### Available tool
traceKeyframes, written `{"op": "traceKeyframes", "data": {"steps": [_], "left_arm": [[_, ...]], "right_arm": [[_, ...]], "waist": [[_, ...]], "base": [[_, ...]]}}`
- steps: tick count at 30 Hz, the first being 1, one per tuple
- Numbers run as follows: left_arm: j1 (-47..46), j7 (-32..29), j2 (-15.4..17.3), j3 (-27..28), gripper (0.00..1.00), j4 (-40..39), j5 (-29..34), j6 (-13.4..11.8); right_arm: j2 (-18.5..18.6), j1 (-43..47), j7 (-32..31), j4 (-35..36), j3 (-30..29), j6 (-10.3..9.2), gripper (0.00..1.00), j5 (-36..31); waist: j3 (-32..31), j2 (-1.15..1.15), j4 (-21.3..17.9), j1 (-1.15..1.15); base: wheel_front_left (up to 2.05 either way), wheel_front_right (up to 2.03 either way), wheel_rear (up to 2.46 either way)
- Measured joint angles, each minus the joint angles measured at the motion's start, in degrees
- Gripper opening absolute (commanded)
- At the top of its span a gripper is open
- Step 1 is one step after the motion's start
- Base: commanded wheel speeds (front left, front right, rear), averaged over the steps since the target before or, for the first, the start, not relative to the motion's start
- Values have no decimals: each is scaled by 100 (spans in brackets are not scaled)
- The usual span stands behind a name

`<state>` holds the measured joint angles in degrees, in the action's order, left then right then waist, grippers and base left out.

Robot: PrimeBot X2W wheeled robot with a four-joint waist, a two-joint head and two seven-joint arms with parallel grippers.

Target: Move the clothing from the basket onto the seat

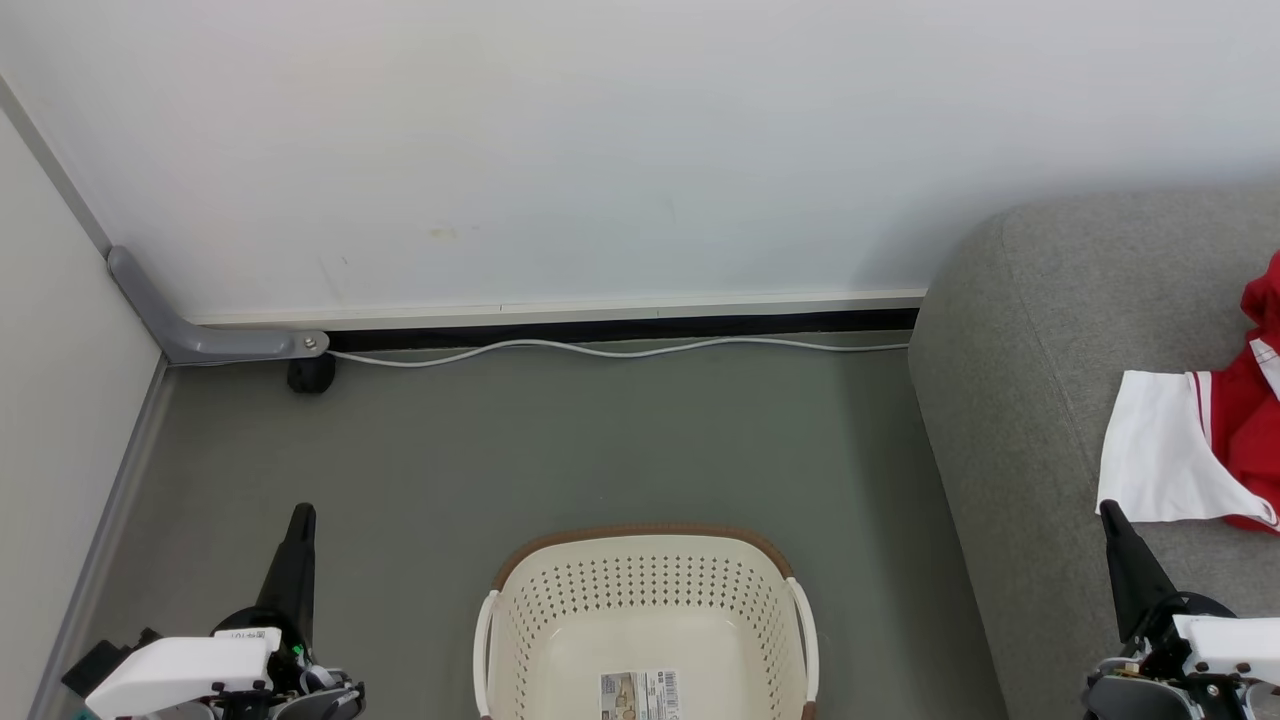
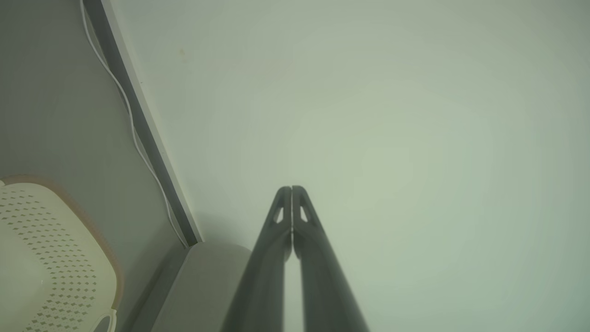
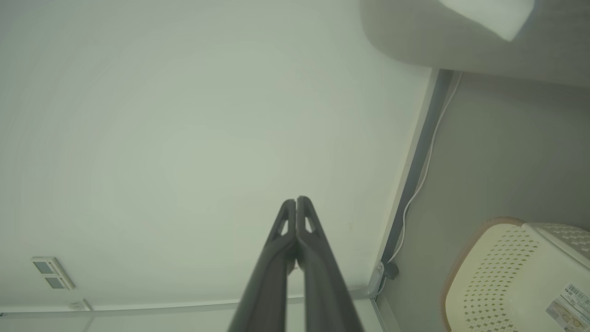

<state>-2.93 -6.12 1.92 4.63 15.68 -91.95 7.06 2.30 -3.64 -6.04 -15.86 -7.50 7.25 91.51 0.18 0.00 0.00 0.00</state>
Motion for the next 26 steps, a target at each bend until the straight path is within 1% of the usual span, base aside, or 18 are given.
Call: {"op": "traceKeyframes", "data": {"steps": [26], "left_arm": [[0,0,0,0,0,0,0,0]], "right_arm": [[0,-1,0,1,0,0,0,0]], "waist": [[0,0,0,0]], "base": [[0,0,0]]}}
